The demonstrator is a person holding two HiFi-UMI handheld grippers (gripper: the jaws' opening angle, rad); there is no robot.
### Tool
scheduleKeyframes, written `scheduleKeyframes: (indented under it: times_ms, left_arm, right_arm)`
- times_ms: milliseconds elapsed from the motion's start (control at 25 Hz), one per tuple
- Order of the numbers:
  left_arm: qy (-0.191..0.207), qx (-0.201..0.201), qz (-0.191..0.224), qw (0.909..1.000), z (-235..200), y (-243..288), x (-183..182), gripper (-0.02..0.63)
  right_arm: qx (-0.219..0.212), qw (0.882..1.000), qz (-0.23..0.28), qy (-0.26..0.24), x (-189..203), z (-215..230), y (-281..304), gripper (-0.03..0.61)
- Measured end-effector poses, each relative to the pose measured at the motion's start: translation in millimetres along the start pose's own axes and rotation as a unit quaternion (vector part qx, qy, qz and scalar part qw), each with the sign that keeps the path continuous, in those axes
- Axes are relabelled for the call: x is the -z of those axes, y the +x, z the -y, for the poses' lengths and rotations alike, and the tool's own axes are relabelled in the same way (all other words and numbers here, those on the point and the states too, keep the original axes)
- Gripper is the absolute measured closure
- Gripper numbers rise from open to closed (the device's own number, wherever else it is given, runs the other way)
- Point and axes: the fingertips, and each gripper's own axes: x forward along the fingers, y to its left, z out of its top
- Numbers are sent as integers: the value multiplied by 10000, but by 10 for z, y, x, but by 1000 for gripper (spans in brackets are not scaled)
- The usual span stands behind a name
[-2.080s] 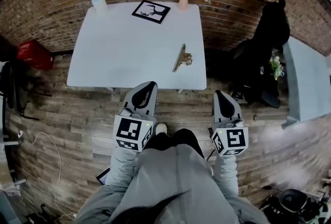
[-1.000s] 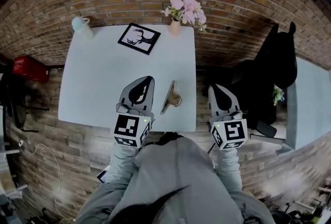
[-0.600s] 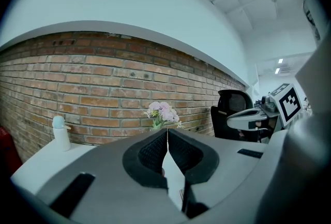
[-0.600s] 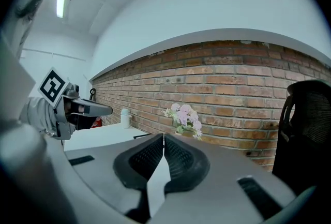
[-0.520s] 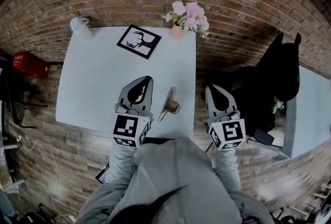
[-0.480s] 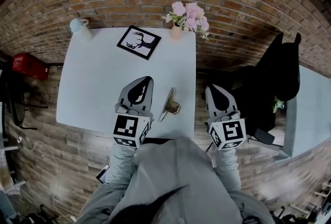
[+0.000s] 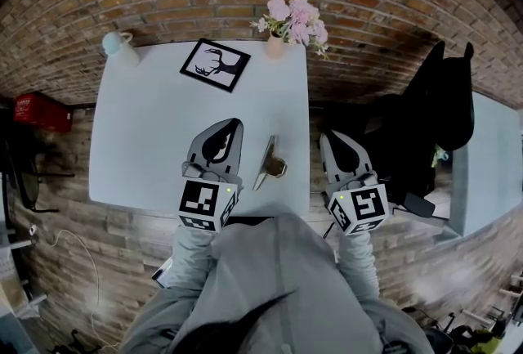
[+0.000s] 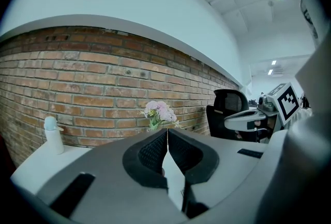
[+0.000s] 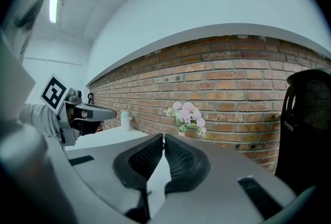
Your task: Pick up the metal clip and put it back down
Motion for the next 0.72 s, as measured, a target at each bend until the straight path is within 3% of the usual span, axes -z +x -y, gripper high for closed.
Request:
scheduleKeyframes:
  times_ms: [280, 440, 720]
  left_arm:
    - [-95, 159, -46, 9998, 59, 41, 109, 584]
    - [-124, 188, -117, 9997, 35, 48, 186, 584]
    - [-186, 253, -393, 9987, 52, 26, 404, 584]
  right_arm:
    - [-145, 9993, -185, 303, 157, -82, 18, 548]
    - [-297, 9978, -329, 486, 274, -175, 79, 470]
    - [-634, 9920, -734, 804, 598, -387, 176, 413]
